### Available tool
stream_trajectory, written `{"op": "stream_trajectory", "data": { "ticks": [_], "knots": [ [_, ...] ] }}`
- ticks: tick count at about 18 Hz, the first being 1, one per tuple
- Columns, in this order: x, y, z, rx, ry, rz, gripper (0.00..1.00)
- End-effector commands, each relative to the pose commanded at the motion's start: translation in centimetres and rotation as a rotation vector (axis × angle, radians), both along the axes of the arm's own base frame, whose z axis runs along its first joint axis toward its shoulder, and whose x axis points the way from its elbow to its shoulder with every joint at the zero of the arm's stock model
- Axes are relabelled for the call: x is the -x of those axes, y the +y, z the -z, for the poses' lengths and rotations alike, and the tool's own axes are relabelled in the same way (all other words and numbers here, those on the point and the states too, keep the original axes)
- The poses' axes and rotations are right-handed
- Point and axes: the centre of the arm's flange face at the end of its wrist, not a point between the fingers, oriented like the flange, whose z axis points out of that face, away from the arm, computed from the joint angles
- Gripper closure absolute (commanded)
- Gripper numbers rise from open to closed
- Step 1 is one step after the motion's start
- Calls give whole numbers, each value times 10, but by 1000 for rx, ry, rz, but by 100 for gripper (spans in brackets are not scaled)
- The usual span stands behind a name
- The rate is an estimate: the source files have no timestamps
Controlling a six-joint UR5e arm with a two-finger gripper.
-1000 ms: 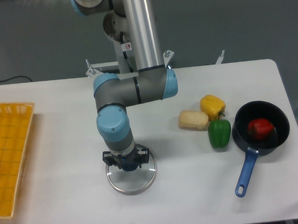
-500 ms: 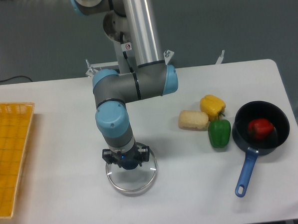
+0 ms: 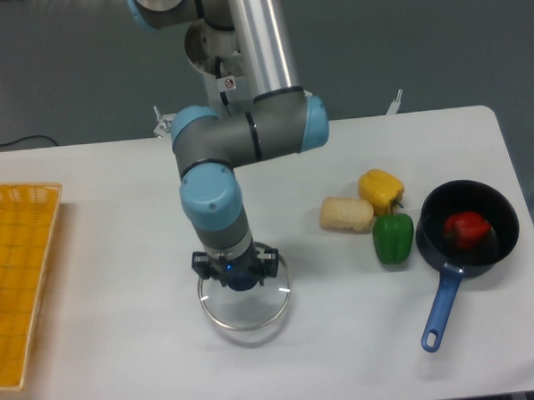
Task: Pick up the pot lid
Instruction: 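Lift the glass lid by its knob off the table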
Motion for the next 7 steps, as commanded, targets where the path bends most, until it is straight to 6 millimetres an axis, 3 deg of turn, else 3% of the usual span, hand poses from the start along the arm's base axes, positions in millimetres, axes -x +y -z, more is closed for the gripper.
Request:
{"op": "stream_trajectory", "data": {
  "ticks": [7],
  "knots": [
    [18, -8, -17, -1, -9, 3, 41]
  ]
}}
